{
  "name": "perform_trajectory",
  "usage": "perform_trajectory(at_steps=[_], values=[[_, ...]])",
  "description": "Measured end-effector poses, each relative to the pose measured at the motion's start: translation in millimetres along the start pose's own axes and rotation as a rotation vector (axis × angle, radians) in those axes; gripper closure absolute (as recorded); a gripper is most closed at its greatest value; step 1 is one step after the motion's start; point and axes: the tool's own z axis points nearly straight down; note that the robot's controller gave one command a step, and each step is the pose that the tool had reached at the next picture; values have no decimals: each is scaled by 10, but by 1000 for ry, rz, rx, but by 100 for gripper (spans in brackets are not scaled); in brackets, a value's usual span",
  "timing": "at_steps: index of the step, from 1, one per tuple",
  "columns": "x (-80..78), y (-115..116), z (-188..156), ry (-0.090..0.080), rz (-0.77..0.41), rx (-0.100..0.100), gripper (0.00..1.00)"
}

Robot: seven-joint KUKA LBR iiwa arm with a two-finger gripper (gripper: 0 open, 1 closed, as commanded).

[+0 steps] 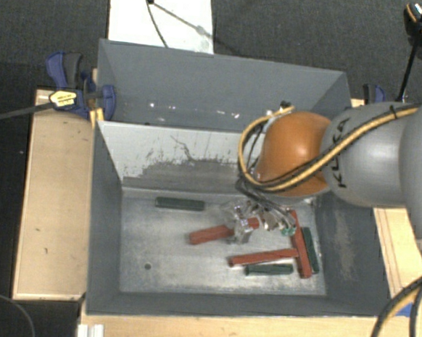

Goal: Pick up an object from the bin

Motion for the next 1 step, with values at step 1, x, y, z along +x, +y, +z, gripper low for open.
perform_trajectory(at_steps=[1], values=[[0,0,0,0,1,0,100]])
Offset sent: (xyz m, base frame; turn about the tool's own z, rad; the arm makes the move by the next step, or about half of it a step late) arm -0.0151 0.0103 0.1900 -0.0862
